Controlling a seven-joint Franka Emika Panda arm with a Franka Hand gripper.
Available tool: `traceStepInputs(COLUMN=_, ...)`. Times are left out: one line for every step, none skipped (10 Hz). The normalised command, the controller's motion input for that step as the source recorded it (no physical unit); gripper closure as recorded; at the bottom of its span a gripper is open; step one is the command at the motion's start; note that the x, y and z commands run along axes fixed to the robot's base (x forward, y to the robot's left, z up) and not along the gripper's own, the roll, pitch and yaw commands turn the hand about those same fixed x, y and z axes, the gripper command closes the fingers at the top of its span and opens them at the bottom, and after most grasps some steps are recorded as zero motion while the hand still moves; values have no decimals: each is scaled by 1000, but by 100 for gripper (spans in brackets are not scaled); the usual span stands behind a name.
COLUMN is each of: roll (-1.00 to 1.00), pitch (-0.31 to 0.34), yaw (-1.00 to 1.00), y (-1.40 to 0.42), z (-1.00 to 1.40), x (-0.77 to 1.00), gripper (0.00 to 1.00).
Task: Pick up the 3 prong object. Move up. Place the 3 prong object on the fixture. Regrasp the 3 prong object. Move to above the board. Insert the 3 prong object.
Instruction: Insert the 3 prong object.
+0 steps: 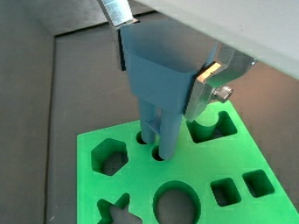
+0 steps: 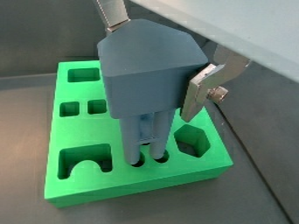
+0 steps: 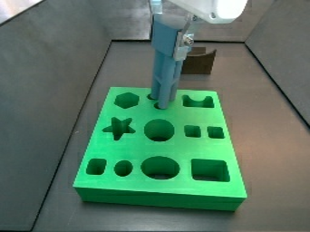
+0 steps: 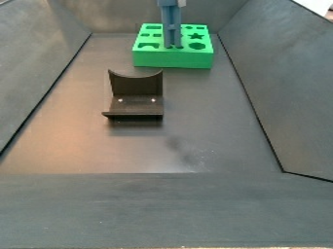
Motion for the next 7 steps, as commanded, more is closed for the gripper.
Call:
traceStepInputs(roll=-20, pitch=0, yaw=-157, y=114, z=-11, x=-43, gripper=100)
traceStepInputs(roll=-81, pitch=-4, yaw=-203, y=109, z=0, x=-134, gripper=100)
traceStepInputs(roll=-87, pitch=-10, yaw=-200, y=166, z=0, x=-220, gripper=100)
traceStepInputs(roll=-23, pitch=0, yaw=0, y=6, z=0, x=0, gripper=100)
traceStepInputs(roll=0, pitch=0, yaw=0, y=0, z=-17, x=0, gripper=100)
traceStepInputs(roll=-4, pitch=-3, yaw=-26, y=-111, z=-151, x=80, gripper=100)
traceStepInputs(roll=-64, pitch=-46, yaw=-40, y=-89, z=-129, x=54, gripper=100)
